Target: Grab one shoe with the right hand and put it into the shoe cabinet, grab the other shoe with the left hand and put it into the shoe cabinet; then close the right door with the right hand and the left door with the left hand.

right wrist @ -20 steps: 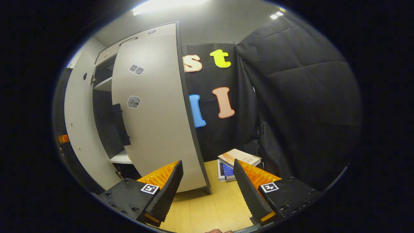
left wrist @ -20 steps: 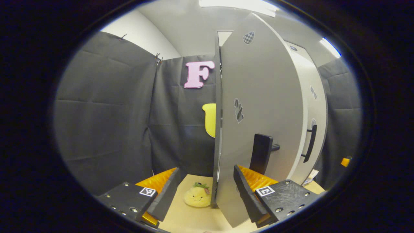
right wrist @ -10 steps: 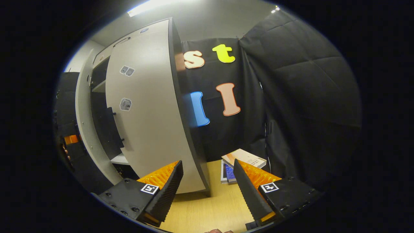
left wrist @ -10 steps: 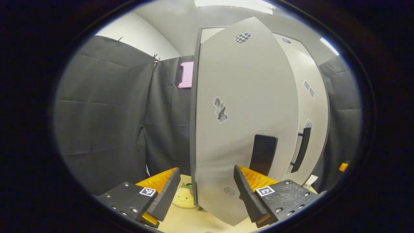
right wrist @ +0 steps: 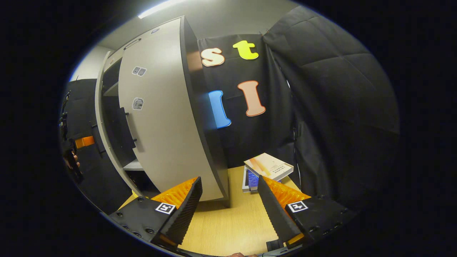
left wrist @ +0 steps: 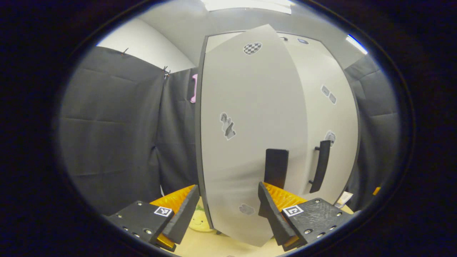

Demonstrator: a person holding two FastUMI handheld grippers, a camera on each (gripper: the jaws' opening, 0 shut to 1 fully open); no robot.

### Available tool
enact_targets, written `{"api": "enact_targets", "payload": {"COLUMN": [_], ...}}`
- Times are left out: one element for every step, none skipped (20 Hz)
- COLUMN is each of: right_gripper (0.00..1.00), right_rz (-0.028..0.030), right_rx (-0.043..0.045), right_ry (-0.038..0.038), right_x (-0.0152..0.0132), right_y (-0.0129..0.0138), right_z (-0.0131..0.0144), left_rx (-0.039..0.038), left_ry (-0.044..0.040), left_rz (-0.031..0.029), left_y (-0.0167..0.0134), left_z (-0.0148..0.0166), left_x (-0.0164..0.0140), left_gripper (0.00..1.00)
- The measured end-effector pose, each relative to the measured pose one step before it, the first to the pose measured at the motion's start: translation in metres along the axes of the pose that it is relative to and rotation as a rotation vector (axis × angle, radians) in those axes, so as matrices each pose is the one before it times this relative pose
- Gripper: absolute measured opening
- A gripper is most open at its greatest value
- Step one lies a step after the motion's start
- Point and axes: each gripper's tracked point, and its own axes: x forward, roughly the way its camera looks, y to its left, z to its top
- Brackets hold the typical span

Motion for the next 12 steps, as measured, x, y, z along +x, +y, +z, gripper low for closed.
{"api": "enact_targets", "payload": {"right_gripper": [0.98, 0.98, 0.98, 0.98, 0.98, 0.98, 0.98, 0.98, 0.98, 0.98, 0.98, 0.98], "right_rz": [0.00141, 0.00799, 0.00251, -0.00246, -0.00209, -0.00053, 0.00046, -0.00086, 0.00136, 0.0046, 0.00932, 0.01224], "right_rx": [0.00118, 0.0045, 0.00418, 0.0035, 0.00214, 0.00124, -0.00024, -0.00129, -0.00248, -0.00419, -0.00692, -0.00801], "right_ry": [-0.00424, -0.00372, -0.01021, -0.01448, -0.01237, -0.00808, -0.00657, -0.00599, -0.00406, -0.00022, 0.0036, 0.0059], "right_x": [-0.00176, -0.00113, -0.00252, -0.00291, -0.00348, -0.00222, -0.00274, -0.00171, -0.0028, -0.00129, -0.00248, -0.00064], "right_y": [0.00337, 0.00539, 0.00515, 0.00458, 0.00459, 0.0054, 0.00677, 0.00566, 0.00632, 0.00716, 0.00837, 0.00868], "right_z": [0.00097, 0.00157, 0.003, 0.00465, 0.00261, 0.00247, 0.00094, 0.00149, 0.00043, -0.00051, -0.00219, -0.00228], "left_rx": [0.00998, 0.00723, -0.0007, -0.00541, -0.00955, -0.01236, -0.01441, -0.01524, -0.01417, -0.0127, -0.00906, -0.00533], "left_ry": [-0.01867, -0.02168, -0.01379, -0.00911, -0.00654, -0.00255, -0.00112, 0.00043, 0.00022, 0.001, 0.00247, -0.00121], "left_rz": [-0.01367, -0.01414, -0.0212, -0.02456, -0.01925, -0.01347, -0.01191, -0.01044, -0.00835, -0.00685, -0.0068, -0.00266], "left_y": [-0.00158, -0.00133, -0.00275, -0.0035, -0.00122, -0.00076, -0.00027, -0.0009, 0.00138, 0.00156, 0.0015, 0.00325], "left_z": [0.00523, 0.00576, 0.00421, 0.00272, 0.00108, 0.00025, -0.00111, -0.00172, -0.0025, -0.00236, -0.00215, -0.00191], "left_x": [-0.00566, -0.00488, -0.00393, -0.00563, -0.00542, -0.00645, -0.00798, -0.00729, -0.00837, -0.00795, -0.00766, -0.0084], "left_gripper": [0.94, 0.94, 0.94, 0.95, 0.95, 0.94, 0.94, 0.95, 0.95, 0.94, 0.94, 0.94]}}
